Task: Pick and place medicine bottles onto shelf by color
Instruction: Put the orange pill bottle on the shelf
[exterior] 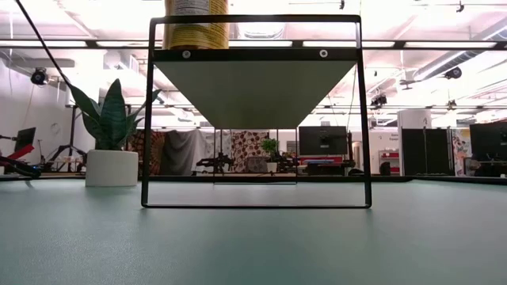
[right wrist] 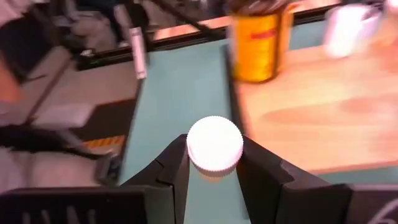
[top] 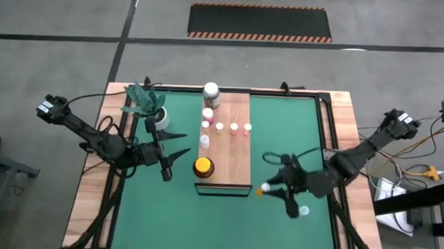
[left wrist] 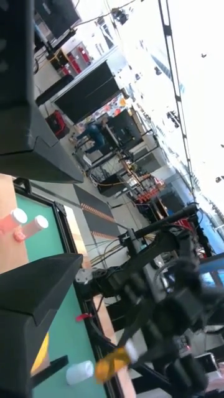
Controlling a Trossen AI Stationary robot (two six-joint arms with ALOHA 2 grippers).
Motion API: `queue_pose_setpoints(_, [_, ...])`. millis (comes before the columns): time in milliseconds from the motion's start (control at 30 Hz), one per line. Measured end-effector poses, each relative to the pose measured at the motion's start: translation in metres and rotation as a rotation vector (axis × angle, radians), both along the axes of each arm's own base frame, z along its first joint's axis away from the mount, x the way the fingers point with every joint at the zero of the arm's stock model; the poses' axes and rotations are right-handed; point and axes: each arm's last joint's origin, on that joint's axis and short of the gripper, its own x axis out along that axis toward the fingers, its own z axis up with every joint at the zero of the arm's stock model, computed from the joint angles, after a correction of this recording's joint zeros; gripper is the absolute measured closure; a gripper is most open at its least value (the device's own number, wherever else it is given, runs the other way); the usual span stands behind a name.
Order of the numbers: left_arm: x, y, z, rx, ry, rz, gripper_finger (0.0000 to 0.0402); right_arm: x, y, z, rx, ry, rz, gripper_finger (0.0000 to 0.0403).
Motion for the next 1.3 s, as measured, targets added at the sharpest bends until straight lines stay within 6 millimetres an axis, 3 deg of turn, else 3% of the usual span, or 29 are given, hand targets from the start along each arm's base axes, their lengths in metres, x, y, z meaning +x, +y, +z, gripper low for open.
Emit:
queue_pose_setpoints(333, [0.001,0.003,-0.001,0.064,0.033,0.023,0.0224,0.030,-0.058,0.066,-0.203,0.131,-0.114,0.0298])
queue_pose_setpoints(533, [0.002,0.007,-0.002,0.086,0.047,0.042,0.0223,0.057,-0.093,0.083,-0.196,0.123,-0.066,0.0298])
queue_pose_setpoints(667, [0.000,0.008,-0.002,0.093,0.060,0.042,0.0224,0.077,-0.117,0.075,-0.196,0.161,-0.110,0.0298])
queue_pose_setpoints(900, [0.000,0.007,-0.004,0.101,0.075,0.041,0.0223,0.107,-0.142,0.041,-0.117,0.267,-0.238,0.0298])
queue_pose_setpoints(1033, [0.001,0.007,-0.005,0.103,0.083,0.041,0.0223,0.121,-0.142,0.027,-0.071,0.259,-0.265,0.0298])
queue_pose_setpoints(1300, [0.001,0.007,-0.007,0.112,0.101,0.043,0.0223,0.129,-0.134,0.011,-0.105,0.298,-0.311,0.0298])
